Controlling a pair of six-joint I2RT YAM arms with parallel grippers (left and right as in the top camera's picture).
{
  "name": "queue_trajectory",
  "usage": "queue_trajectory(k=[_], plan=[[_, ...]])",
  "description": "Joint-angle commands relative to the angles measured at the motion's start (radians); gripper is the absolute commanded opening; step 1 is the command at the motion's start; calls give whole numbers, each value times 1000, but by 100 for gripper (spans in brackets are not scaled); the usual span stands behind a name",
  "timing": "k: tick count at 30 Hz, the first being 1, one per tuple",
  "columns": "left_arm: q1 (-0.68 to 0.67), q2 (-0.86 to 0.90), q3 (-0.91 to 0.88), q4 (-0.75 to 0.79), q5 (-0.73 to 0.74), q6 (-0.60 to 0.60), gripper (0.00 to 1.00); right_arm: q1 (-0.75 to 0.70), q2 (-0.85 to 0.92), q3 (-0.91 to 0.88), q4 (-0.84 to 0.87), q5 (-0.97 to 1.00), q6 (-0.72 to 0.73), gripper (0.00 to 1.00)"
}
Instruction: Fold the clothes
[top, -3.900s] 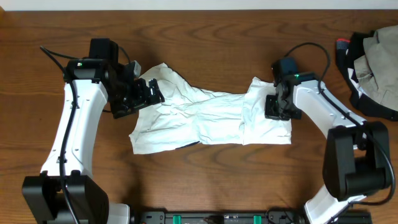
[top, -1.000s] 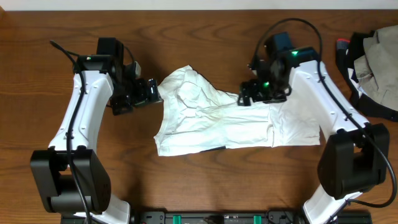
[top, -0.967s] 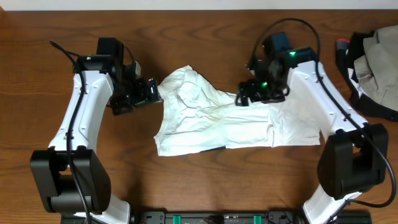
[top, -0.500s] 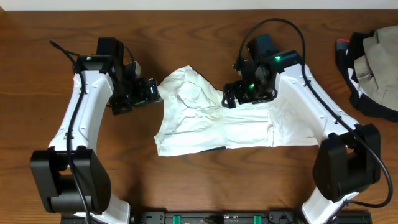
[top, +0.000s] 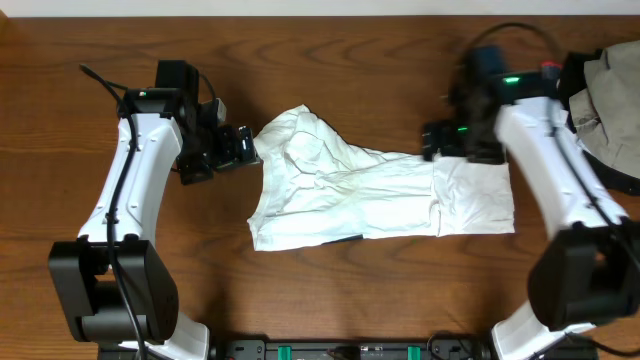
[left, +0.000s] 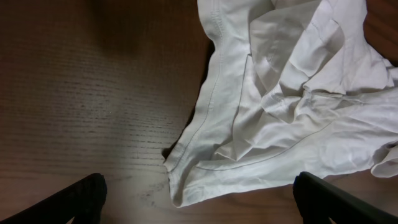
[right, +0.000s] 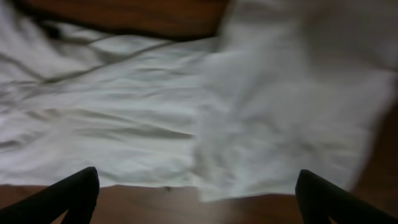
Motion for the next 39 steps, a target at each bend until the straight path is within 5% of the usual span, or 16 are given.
queue_trajectory(k=[1, 15, 39], plan=[[1, 7, -10, 1, -13, 21, 98, -112, -22, 11, -21, 51, -74, 99], [0, 7, -10, -2, -13, 21, 98, -364, -16, -74, 92, -40, -156, 99], [1, 7, -10, -2, -13, 21, 98, -399, -14, -369, 474, -122, -193, 99]])
